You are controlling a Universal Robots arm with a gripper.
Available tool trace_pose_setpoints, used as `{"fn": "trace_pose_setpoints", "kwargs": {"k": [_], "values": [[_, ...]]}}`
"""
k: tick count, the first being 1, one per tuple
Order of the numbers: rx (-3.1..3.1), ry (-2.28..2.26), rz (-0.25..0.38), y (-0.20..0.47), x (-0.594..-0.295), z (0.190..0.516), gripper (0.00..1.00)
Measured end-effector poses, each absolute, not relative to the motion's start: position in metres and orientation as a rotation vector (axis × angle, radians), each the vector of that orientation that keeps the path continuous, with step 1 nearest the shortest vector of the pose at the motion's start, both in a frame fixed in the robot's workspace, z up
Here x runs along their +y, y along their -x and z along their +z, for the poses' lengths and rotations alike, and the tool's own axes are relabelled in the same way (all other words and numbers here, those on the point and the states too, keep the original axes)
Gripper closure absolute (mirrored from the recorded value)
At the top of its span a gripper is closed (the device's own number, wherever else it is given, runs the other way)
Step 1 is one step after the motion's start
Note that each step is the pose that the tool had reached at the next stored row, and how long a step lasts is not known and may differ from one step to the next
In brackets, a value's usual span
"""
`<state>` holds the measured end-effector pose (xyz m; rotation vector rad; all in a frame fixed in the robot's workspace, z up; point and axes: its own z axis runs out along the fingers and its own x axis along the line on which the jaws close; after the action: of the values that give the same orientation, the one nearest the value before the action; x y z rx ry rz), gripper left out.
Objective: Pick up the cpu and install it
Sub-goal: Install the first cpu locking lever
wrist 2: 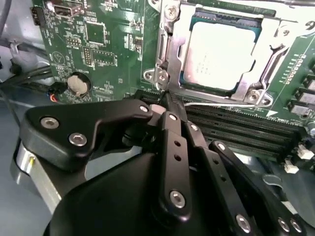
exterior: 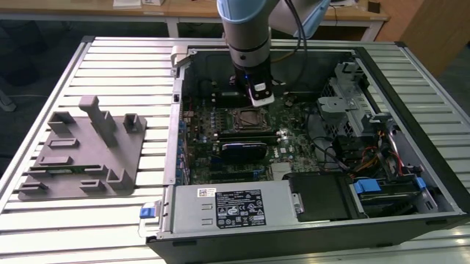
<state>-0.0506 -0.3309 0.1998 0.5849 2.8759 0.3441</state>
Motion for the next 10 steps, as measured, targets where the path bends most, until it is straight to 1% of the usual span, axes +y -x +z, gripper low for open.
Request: {"fn": "trace_pose_setpoints", "kwargs": {"k": [10], "values": [[2.872, -0.595, 0.344, 0.058, -0.3308, 0.2021, 0.89]]}}
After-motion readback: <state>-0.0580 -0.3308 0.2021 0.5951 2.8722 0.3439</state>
